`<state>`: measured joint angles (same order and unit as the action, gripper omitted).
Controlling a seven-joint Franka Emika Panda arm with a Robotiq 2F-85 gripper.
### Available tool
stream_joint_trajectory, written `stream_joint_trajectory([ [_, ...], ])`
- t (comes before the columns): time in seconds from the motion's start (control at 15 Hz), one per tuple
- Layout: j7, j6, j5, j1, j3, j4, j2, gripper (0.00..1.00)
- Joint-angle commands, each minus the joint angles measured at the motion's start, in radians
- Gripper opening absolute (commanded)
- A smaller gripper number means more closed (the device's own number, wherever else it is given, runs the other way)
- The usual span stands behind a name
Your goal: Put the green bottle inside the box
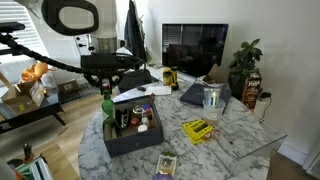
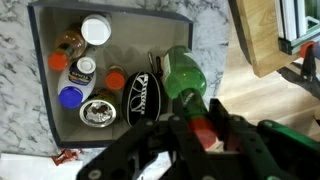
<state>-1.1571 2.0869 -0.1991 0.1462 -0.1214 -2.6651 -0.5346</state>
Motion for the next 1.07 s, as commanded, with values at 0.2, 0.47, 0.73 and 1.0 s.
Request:
stream_joint_trajectory([
  [0.2, -0.059, 0.248, -0.037, 0.076, 0.022, -0.11, -0.021, 0.08],
  [0.47, -0.028, 0.355, 0.002, 0.087, 0.041, -0.092, 0.064, 0.08],
  [0.73, 0.024, 0.383, 0.101, 0.049, 0.086, -0.09, 0.132, 0.08],
  [1.0, 0.015, 0.361, 0.091, 0.06, 0.064, -0.09, 0.148, 0.31],
])
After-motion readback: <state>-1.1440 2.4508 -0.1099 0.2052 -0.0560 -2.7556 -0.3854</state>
